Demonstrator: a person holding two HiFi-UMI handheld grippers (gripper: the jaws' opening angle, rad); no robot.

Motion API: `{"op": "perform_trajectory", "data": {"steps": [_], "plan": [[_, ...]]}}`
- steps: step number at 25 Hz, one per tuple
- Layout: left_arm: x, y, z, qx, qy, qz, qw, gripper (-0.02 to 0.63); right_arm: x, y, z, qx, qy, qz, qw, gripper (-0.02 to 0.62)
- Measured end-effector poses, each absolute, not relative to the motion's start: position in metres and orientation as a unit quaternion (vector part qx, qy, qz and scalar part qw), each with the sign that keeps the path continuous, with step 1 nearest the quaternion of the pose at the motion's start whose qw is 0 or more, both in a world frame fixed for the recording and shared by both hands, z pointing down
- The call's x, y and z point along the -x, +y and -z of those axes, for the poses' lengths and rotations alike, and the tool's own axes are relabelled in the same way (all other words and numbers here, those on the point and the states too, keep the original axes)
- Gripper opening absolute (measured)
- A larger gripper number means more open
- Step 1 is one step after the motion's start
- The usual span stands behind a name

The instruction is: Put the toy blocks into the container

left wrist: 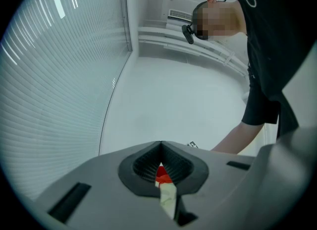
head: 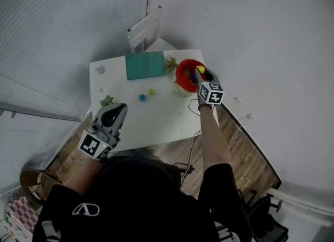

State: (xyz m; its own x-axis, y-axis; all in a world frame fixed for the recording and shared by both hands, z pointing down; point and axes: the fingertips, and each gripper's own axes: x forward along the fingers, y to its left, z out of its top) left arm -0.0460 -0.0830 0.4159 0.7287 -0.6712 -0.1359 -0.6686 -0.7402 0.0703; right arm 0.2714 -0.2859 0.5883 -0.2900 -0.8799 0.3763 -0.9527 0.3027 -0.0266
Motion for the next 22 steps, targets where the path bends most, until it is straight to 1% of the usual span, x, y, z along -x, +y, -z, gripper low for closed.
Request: {"op": "perform_trajectory", "data": {"steps": [4, 6, 8, 10, 13, 22], "plan": [[0.048, -0.085, -0.415, -0.929, -0.361, 0.079, 0.009, 0.005, -0.272, -0.293, -0.6, -0.579, -0.788, -0.141, 0.155, 0.155], [0.05, -0.087, -0.413, -0.929, -0.362, 0.082, 0.011, 0.005, -0.273, -0.298, -0.601, -0.583, -0.785, -0.148, 0.15, 0.343], [0.051, -0.088, -0.416, -0.928, -0.365, 0.078, 0.012, 0.005, -0.272, -0.3, -0.599, -0.581, -0.787, -0.146, 0.149, 0.345], [0.052, -0.089, -0.418, -0.927, -0.367, 0.076, 0.012, 0.005, -0.27, -0.3, -0.594, -0.579, -0.789, -0.136, 0.152, 0.322], [0.052, -0.09, -0.419, -0.927, -0.367, 0.078, 0.012, 0.005, -0.264, -0.298, -0.579, -0.576, -0.795, -0.12, 0.144, 0.308], [0.052, -0.093, -0.415, -0.927, -0.364, 0.088, 0.013, 0.005, -0.193, -0.236, -0.478, -0.526, -0.847, -0.022, 0.067, 0.296]]}}
